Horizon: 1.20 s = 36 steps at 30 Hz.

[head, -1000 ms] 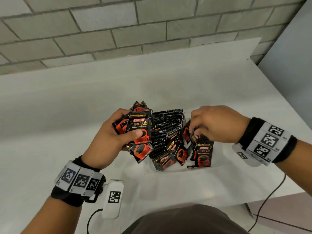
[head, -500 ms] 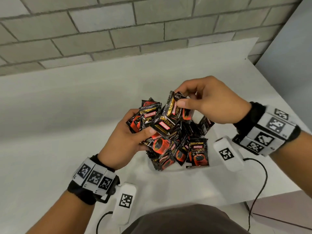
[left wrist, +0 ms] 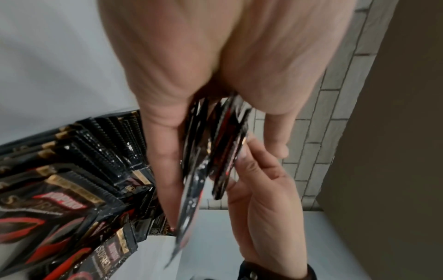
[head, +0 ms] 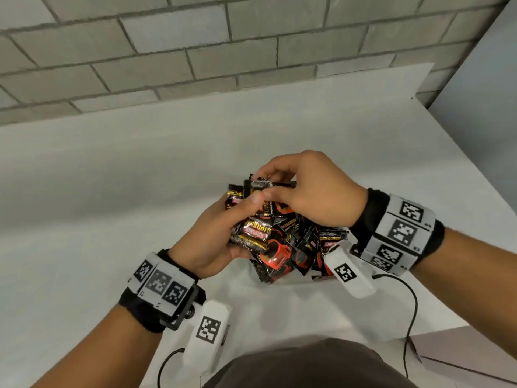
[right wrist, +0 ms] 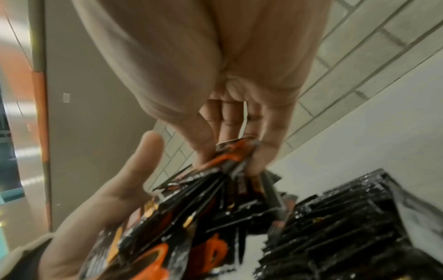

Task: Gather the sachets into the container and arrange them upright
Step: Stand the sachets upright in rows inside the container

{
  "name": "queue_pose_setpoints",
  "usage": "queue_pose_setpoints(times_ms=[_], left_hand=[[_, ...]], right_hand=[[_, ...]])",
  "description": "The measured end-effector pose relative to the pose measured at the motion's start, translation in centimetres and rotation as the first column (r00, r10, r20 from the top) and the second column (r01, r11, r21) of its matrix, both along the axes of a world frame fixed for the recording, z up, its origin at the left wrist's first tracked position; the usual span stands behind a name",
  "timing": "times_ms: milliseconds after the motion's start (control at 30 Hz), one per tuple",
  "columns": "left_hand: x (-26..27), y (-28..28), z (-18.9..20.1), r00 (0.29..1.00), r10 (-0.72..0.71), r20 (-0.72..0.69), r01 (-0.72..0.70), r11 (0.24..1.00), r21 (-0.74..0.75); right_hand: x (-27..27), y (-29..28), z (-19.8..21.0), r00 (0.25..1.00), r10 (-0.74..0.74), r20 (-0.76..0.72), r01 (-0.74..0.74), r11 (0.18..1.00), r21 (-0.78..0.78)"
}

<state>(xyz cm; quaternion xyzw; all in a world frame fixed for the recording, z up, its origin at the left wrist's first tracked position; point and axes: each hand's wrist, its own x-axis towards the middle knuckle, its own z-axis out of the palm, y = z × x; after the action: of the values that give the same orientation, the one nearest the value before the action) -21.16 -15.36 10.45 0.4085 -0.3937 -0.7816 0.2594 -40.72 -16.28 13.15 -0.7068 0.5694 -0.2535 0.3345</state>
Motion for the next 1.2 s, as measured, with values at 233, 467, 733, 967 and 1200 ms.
queue_pose_setpoints(times_ms=[233,467,733,967,1200], left_hand=[[0.2,-1.0,-0.2,0.998,0.028,-0.063,-0.036,0.992,-0.122],[3.7,-2.0,0.3,0.963,0.263,0.054,-0.249,0.950,-0.191],[4.5,-1.6,-0.6,0.968,0.245,0.060,-0.229,0.953,-0.200],[4.1,-1.4,-1.2,0.974,0.225,0.041,-0.214,0.960,-0.184],[2.8,-1.2,-1.4,0.971,0.232,0.051,-0.221,0.961,-0.166]], right_hand=[[-0.2,-0.4,0.7,0.987,-0.016,0.158,0.025,0.998,-0.058],[-6.3,-2.0,-1.8,0.928,0.011,-0.373,-0.042,0.996,-0.074],[-6.7,-1.6,-5.5,0.828,0.157,-0.539,-0.167,0.986,0.030],[-7.7,-2.3,-4.6,0.844,0.093,-0.529,-0.129,0.991,-0.032],[-8.4,-0.4,2.1,0.933,-0.233,-0.275,0.084,0.882,-0.463]])
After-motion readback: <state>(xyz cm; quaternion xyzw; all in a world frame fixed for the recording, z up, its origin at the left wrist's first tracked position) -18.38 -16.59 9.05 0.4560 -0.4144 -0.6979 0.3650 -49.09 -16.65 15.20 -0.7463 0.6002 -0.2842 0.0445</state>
